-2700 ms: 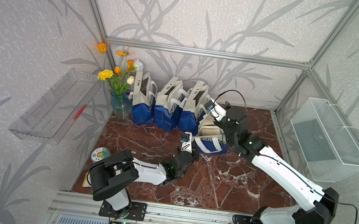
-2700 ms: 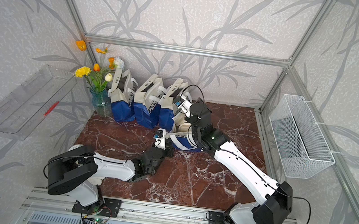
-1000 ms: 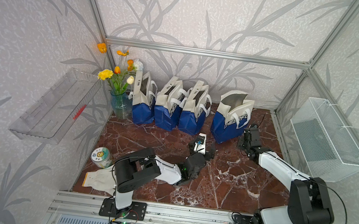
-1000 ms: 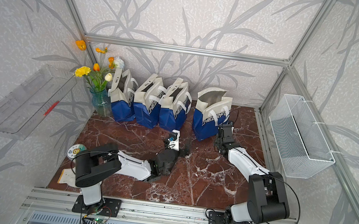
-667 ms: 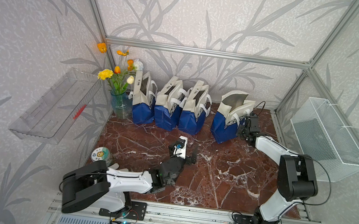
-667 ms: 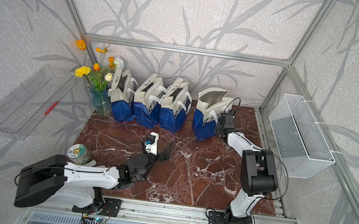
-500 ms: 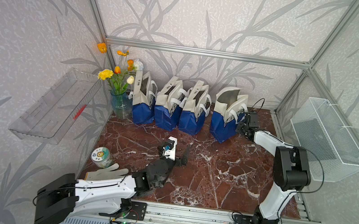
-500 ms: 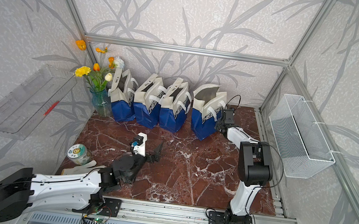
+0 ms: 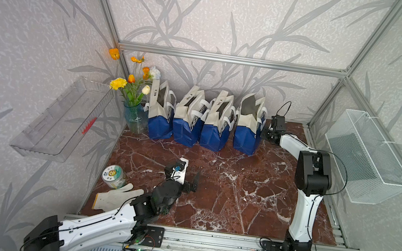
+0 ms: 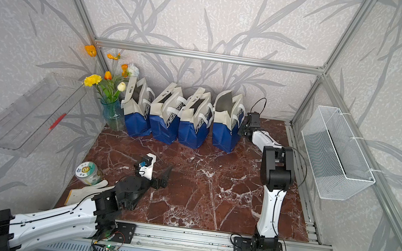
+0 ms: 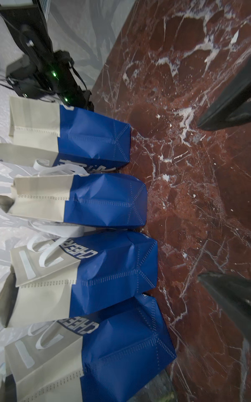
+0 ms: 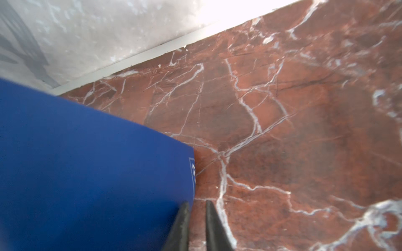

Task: Open the takeout bag
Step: Place the takeout bag at the center of the board, then reset both arms

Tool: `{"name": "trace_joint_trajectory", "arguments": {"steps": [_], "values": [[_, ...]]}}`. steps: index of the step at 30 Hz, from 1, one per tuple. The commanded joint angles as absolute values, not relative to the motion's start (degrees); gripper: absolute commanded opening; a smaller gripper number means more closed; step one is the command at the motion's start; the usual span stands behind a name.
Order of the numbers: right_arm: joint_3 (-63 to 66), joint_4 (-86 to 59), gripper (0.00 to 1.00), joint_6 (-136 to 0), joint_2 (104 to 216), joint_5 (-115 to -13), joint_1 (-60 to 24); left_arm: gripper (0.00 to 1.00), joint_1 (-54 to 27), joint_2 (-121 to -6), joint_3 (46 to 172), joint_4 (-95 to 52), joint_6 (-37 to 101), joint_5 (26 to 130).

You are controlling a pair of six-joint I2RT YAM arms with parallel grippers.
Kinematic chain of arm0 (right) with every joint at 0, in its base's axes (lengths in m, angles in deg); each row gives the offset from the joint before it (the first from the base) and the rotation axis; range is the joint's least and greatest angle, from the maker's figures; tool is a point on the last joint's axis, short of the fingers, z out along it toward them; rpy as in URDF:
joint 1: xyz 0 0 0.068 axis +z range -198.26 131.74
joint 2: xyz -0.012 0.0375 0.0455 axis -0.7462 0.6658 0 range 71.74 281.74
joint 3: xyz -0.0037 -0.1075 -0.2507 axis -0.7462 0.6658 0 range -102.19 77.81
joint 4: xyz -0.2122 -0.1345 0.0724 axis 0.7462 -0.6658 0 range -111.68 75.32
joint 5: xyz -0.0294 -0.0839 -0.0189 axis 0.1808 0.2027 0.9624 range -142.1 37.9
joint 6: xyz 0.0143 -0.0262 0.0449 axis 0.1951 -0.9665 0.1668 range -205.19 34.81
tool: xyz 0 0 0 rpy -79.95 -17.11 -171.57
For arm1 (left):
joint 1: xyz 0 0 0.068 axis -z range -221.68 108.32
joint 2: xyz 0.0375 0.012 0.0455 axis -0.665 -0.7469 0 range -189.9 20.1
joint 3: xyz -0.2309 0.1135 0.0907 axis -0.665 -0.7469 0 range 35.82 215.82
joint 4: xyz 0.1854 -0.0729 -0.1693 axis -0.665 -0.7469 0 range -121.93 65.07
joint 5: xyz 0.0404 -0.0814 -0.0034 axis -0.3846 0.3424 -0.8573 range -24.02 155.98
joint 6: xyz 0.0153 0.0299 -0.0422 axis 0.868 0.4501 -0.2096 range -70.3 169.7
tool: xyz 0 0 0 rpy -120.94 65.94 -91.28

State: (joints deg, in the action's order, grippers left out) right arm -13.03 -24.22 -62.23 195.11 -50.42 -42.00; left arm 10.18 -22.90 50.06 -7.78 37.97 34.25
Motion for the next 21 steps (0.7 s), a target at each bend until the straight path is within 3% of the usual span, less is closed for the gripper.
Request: {"name": "trace_joint_trajectory", "arguments": {"steps": [1, 6, 11, 13, 16, 17, 21], "values": [[-9.7, -25.7, 0.26, -62.2, 192.2, -50.3, -42.2, 1.0, 4.7, -27.1, 52.0, -12.2, 32.1, 39.1], [2.9, -20.1, 0.4, -66.1, 181.9, -47.0, -42.2, 1.0, -0.1, -34.3, 56.6, -14.2, 30.2, 43.9], [22.5, -3.2, 0.55, -74.8, 166.2, -46.1, -40.7, 1.0, -3.2, -34.8, 57.5, -11.4, 30.7, 36.0], [32.7, 10.6, 1.0, -78.4, 160.4, -42.7, -38.6, 1.0, -5.7, -33.7, 55.2, -5.8, 30.2, 32.9], [45.7, 34.1, 0.99, -87.5, 155.1, -46.1, -35.8, 1.0, -11.4, -34.4, 50.9, 4.8, 30.2, 32.1], [47.5, 35.5, 0.99, -88.9, 153.6, -45.6, -34.9, 1.0, -13.3, -35.2, 50.7, 5.6, 30.5, 32.0], [48.7, 21.2, 0.99, -90.0, 146.5, -45.3, -34.4, 1.0, -19.5, -39.6, 54.8, 3.0, 33.3, 34.4]]}}
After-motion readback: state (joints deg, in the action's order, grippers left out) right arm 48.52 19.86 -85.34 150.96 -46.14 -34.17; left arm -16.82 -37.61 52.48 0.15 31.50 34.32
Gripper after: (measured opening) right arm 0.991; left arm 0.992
